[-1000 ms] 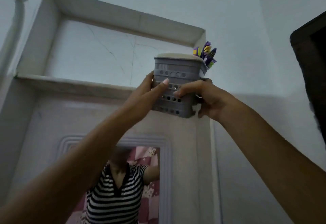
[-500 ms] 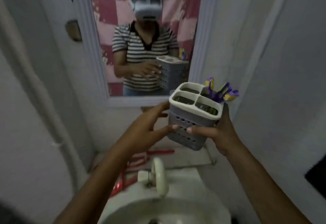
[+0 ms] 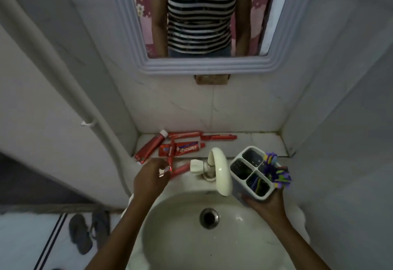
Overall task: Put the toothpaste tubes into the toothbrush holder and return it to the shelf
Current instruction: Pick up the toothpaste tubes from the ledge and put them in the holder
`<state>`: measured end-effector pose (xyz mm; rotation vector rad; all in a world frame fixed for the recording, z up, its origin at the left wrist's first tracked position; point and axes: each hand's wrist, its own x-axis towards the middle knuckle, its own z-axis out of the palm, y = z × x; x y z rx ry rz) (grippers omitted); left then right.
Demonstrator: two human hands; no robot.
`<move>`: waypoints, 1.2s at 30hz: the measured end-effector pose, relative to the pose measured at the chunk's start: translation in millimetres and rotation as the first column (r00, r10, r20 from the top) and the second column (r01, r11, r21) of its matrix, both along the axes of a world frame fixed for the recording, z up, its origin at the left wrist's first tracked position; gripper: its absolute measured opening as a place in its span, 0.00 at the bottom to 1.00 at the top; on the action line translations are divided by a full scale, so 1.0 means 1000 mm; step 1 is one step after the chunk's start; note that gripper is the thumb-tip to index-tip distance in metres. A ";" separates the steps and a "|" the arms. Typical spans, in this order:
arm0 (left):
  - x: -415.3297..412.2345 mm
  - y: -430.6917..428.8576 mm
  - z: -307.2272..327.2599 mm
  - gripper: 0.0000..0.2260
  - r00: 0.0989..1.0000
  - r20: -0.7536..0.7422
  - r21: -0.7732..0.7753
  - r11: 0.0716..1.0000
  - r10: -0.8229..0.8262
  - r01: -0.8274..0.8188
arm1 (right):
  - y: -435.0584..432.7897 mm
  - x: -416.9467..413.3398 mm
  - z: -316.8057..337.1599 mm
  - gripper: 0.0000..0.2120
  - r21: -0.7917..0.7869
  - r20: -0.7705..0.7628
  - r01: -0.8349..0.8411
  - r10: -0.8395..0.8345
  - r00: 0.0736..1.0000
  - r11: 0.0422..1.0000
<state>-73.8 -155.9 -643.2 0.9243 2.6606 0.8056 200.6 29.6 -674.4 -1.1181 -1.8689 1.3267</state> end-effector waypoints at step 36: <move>-0.017 0.100 0.059 0.12 0.941 0.199 0.081 0.962 -0.273 0.262 | 0.021 -0.010 -0.022 0.30 -0.196 0.000 -0.149 0.152 0.988 0.969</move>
